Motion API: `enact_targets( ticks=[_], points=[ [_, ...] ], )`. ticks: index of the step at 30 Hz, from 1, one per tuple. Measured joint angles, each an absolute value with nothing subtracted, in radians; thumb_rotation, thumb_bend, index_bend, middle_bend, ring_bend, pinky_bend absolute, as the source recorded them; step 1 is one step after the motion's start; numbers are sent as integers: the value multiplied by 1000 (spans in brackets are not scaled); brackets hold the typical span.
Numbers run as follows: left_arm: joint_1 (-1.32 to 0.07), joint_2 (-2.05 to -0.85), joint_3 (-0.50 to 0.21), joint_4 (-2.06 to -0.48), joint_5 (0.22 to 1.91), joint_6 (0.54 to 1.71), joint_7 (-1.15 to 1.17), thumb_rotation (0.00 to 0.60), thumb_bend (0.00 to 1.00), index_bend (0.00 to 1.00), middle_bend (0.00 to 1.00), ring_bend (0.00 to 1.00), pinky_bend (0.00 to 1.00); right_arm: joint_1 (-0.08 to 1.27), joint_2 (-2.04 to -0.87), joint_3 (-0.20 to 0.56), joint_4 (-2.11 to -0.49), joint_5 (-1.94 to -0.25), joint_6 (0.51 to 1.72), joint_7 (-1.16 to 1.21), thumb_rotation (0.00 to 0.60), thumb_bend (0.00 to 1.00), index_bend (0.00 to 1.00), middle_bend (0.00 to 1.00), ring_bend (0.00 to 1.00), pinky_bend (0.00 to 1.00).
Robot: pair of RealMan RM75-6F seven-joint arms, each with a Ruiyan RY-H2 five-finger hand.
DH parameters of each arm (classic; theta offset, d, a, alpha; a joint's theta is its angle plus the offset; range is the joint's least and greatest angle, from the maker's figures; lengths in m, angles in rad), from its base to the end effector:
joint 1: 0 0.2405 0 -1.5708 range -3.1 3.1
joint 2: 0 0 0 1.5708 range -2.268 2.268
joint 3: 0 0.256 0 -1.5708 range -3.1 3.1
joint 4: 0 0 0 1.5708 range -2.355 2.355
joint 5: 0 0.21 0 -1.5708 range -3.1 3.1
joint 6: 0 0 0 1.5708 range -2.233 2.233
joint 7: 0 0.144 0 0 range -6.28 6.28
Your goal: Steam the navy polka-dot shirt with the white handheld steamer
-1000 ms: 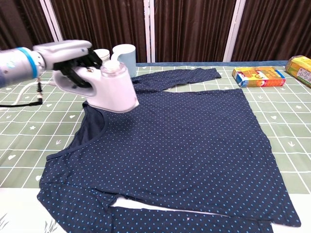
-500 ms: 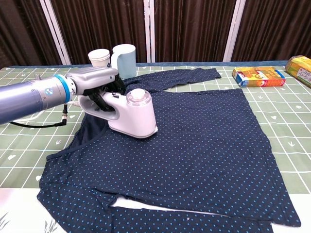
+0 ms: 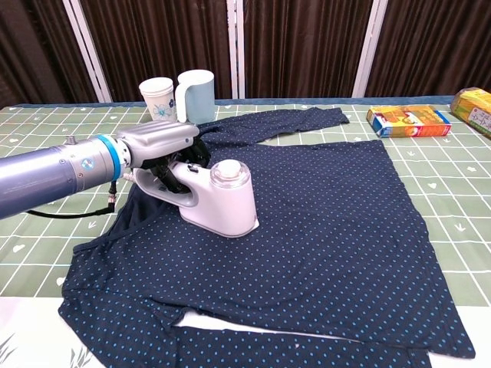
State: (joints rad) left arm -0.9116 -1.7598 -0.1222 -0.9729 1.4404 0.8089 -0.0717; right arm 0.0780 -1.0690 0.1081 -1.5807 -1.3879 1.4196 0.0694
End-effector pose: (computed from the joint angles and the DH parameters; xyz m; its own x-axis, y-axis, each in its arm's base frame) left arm -0.1337 0.3893 -0.0719 0.5388 0.2591 0.8016 0.7512 -0.5784 -0.3180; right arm -0.3349 -0.1909 0.1861 0.3869 0.0021 0.9221 -0.9165 0.1111 0.3842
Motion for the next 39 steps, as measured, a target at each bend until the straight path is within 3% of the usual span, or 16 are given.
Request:
enact_targets(
  ticks=[39],
  points=[
    [-922, -1757, -59, -1147, 1512, 848, -1, 600, 723, 1000, 930, 866, 1000, 72, -1064, 105, -1586, -1400, 1433, 77, 600, 0, 0, 0, 0, 0]
  ],
)
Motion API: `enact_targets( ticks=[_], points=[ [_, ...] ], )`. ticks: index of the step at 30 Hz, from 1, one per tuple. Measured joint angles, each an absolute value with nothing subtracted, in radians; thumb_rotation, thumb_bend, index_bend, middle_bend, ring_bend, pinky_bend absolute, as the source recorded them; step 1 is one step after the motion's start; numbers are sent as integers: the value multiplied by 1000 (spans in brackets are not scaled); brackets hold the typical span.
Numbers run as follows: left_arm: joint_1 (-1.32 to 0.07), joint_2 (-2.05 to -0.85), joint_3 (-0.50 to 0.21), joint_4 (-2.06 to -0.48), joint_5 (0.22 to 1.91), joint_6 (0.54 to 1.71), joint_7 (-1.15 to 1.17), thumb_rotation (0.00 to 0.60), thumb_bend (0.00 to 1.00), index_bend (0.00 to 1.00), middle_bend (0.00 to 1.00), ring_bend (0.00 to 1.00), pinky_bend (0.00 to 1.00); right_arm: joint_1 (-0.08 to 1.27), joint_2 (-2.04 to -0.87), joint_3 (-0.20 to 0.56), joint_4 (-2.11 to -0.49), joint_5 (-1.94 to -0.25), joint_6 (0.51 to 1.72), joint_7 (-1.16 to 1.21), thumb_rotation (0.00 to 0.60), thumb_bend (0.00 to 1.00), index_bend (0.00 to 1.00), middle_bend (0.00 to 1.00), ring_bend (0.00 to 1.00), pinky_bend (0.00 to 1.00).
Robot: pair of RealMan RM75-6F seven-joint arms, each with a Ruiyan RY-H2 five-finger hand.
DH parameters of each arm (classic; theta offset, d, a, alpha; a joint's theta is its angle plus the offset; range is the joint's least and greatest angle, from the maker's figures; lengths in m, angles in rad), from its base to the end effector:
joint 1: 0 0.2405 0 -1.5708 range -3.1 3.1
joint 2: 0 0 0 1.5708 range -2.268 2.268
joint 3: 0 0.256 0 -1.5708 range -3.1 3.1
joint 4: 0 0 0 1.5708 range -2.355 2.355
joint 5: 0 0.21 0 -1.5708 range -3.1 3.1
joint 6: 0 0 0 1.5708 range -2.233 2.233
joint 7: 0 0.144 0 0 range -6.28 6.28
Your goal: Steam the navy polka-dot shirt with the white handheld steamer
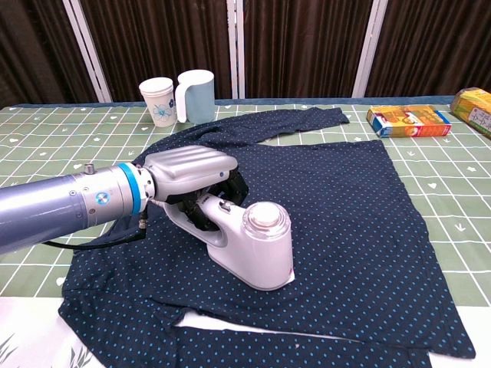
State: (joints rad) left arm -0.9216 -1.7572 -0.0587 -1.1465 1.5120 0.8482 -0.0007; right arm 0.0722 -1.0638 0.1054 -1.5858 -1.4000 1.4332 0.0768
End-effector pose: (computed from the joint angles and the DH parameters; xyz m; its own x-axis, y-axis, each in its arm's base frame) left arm -0.1014 0.3384 -0.0954 0.5717 0.2689 0.7752 0.6524 -0.7220 -0.2306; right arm -0.3332 -0.1885 0.1878 0.3832 0.0104 0.9236 -0.9191 0.1033 0.3802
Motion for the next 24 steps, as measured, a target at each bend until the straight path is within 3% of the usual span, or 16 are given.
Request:
enact_targets(
  ticks=[24],
  points=[
    [-893, -1704, -52, -1076, 1496, 869, -8, 600, 723, 1000, 930, 866, 1000, 72, -1062, 105, -1589, -1403, 1436, 78, 600, 0, 0, 0, 0, 0]
  ],
)
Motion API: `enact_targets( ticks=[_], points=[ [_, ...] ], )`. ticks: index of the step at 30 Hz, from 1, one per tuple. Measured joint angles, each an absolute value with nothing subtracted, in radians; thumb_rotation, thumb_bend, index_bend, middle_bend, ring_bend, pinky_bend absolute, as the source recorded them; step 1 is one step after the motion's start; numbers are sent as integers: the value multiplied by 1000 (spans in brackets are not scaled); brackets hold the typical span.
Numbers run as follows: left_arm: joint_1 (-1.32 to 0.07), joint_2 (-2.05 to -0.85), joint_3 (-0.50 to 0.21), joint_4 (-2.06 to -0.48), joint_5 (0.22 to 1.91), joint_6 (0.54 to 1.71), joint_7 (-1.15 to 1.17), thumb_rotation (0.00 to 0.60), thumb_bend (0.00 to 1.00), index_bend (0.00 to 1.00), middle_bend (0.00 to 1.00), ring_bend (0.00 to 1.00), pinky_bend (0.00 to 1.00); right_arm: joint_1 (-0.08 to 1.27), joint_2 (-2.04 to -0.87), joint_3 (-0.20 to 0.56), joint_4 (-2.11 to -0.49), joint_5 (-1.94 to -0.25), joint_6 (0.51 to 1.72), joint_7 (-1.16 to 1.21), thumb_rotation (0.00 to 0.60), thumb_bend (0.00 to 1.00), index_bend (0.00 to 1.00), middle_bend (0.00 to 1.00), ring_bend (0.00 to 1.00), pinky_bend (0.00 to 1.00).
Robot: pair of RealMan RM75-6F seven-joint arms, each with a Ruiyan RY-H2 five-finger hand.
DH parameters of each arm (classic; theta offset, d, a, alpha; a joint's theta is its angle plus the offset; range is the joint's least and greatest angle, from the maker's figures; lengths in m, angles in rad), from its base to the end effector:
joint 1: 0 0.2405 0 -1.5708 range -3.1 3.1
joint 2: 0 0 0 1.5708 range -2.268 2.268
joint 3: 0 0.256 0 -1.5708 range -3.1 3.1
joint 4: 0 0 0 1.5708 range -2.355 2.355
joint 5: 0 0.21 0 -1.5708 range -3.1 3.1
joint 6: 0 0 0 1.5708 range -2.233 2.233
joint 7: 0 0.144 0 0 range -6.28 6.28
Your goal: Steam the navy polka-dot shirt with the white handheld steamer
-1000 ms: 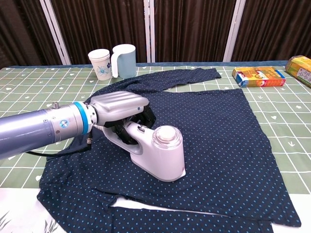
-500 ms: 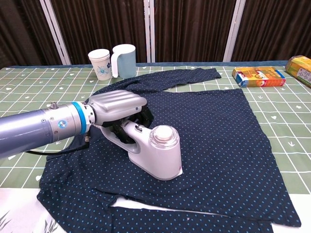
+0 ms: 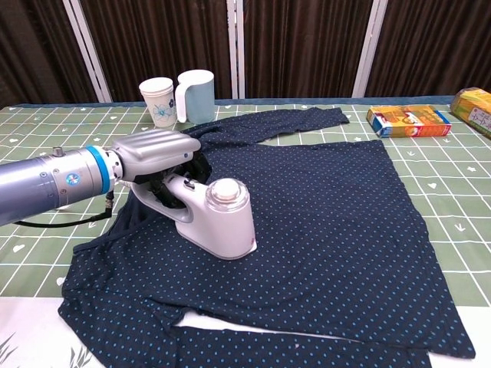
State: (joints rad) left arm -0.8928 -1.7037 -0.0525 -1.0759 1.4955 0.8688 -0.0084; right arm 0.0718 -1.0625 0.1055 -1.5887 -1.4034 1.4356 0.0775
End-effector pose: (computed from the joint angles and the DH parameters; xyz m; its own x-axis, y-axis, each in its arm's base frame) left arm -0.1358 0.3652 -0.0678 0.6052 0.2142 0.7667 0.6675 -0.6613 -0.3421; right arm -0.3322 -0.1884 0.1880 0.3817 0.0123 0.9242 -0.9201 0.0997 0.3787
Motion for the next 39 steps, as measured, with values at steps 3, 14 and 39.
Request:
enact_targets(
  ticks=[3, 14, 39],
  points=[
    [-888, -1693, -51, -1063, 1494, 871, -18, 600, 724, 1000, 930, 866, 1000, 72, -1063, 106, -1589, -1402, 1434, 75, 600, 0, 0, 0, 0, 0],
    [-870, -1677, -43, -1016, 1497, 884, -71, 600, 723, 1000, 930, 866, 1000, 73, -1065, 105, -1592, -1402, 1435, 67, 600, 0, 0, 0, 0, 0],
    [-878, -1701, -39, -1057, 1521, 890, -73, 600, 723, 1000, 930, 866, 1000, 71, -1061, 104, -1596, -1407, 1440, 73, 600, 0, 0, 0, 0, 0]
  ],
)
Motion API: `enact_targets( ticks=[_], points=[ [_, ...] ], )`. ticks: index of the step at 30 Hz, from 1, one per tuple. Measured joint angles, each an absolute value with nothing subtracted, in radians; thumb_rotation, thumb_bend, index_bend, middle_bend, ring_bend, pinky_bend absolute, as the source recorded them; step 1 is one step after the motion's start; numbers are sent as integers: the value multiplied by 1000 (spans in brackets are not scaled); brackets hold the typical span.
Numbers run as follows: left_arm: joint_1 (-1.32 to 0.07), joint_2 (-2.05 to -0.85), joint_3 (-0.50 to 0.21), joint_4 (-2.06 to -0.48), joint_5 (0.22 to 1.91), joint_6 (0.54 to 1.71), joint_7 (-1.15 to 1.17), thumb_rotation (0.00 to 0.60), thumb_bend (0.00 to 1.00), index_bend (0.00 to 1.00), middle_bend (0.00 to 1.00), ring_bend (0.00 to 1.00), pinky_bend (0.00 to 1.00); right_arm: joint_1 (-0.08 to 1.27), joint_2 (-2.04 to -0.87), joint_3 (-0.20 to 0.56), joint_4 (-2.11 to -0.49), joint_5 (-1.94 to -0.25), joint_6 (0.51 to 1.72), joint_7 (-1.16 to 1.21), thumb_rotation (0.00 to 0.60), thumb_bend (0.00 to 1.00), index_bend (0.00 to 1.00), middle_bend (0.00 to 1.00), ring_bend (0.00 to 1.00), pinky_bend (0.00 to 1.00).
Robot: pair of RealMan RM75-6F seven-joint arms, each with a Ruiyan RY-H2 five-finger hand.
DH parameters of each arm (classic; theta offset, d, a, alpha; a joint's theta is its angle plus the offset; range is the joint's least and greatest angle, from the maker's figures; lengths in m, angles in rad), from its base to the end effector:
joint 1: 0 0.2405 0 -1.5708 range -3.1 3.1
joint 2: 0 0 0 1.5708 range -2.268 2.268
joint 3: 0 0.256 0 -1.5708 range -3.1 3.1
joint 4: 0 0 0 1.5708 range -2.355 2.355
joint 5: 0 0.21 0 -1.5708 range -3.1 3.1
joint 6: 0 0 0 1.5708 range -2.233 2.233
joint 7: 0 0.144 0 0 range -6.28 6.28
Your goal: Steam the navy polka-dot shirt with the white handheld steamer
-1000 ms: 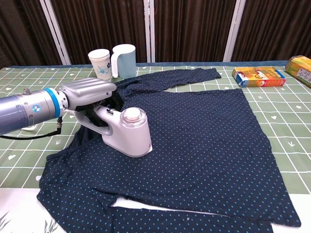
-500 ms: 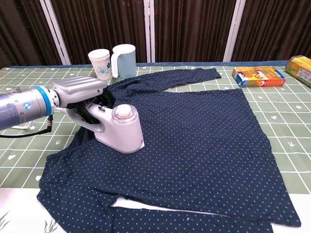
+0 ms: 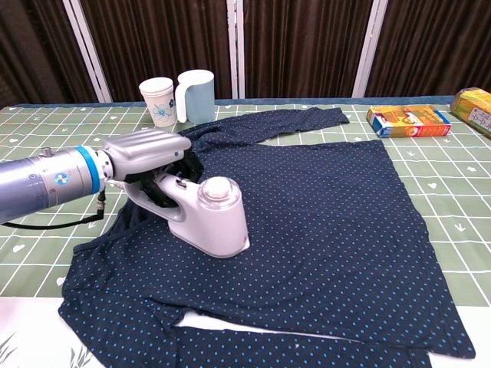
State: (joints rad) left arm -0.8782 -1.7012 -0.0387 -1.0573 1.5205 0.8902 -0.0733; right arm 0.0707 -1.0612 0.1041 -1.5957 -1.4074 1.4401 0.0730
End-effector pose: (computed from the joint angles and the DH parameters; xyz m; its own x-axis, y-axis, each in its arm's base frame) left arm -0.1439 0.3640 -0.0650 0.5786 0.2337 0.7814 0.6888 -0.6531 -0.3146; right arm -0.3304 -0.1877 0.1877 0.3816 0.0137 0.9242 -0.9205 0.0958 0.3787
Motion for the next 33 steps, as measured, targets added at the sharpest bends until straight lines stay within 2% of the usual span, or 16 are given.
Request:
enact_targets(
  ticks=[18, 33],
  points=[
    [-896, -1754, -50, -1135, 1514, 878, 6, 600, 720, 1000, 930, 866, 1000, 68, -1055, 104, -1592, -1412, 1445, 91, 600, 0, 0, 0, 0, 0],
    [-893, -1744, -52, -1137, 1511, 885, 21, 600, 715, 1000, 930, 866, 1000, 68, -1053, 103, -1593, -1416, 1443, 97, 600, 0, 0, 0, 0, 0]
  ],
)
